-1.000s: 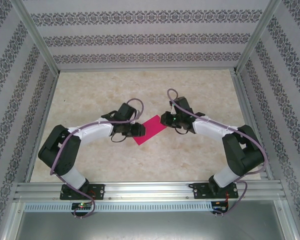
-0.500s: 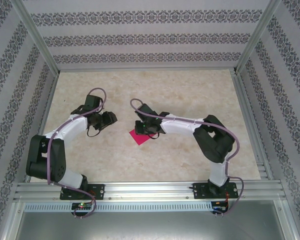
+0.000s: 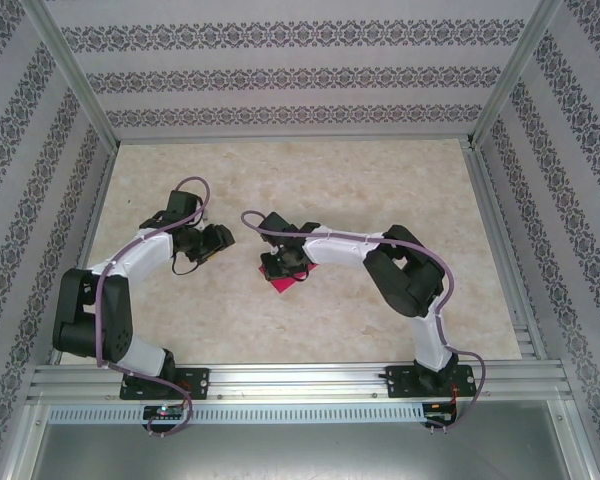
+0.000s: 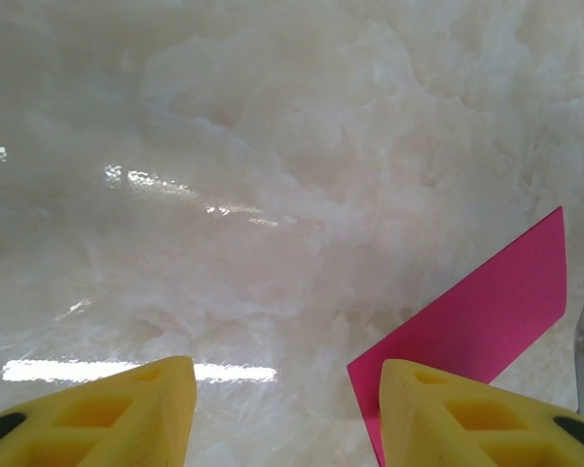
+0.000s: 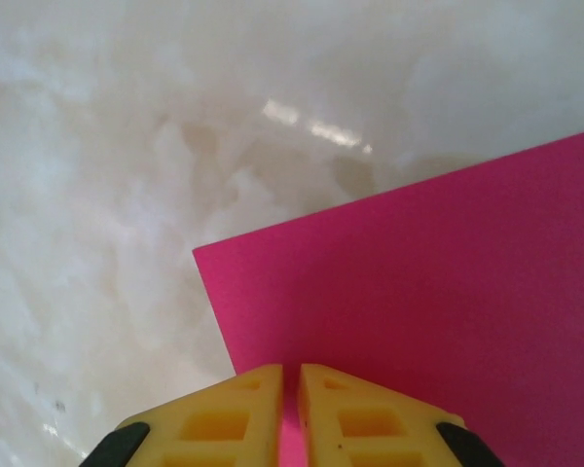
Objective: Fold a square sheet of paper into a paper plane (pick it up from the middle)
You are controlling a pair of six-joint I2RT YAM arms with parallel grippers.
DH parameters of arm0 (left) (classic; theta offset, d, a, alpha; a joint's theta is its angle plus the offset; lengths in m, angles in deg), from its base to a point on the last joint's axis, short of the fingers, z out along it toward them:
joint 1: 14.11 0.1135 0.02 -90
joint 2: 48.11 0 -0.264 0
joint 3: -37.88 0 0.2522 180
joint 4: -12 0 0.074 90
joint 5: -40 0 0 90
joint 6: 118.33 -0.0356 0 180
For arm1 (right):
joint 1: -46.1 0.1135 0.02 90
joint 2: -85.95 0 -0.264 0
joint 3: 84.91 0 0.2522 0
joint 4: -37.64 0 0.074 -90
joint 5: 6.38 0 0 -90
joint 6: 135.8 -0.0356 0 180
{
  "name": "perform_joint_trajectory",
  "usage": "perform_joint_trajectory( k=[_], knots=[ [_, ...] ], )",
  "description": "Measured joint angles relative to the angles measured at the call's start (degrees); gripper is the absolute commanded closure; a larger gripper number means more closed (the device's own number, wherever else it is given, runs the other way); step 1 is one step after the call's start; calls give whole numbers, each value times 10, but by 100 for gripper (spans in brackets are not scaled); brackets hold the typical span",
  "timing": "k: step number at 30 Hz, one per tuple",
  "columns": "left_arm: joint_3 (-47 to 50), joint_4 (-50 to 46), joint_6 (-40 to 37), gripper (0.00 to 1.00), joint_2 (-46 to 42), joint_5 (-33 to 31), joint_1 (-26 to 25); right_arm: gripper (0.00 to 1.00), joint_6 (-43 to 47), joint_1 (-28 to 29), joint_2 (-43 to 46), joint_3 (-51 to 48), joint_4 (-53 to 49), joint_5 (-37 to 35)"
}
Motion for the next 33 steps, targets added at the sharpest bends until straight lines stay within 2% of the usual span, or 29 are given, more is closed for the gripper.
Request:
perform_joint_trajectory(
  k=[4,7,9,12,17,23,33],
  knots=[
    [0,0,-2,46,7,15,0,90,80,-2,38,-43,-47,17],
    [1,0,-4,46,9,30,0,78,114,-7,69,-68,-87,10],
    [3,2,-5,46,9,39,0,66,113,-13,92,-76,-104,-2],
    [10,3,-5,46,9,51,-5,57,66,-25,135,-76,-101,-47],
    [17,4,-5,46,9,65,-31,57,-69,-31,186,-87,-71,-118],
    [17,7,-5,47,18,71,-52,58,-194,-28,167,-114,-40,-150],
    [17,8,-6,47,38,71,-67,57,-221,-84,87,-83,-11,-164]
  ],
)
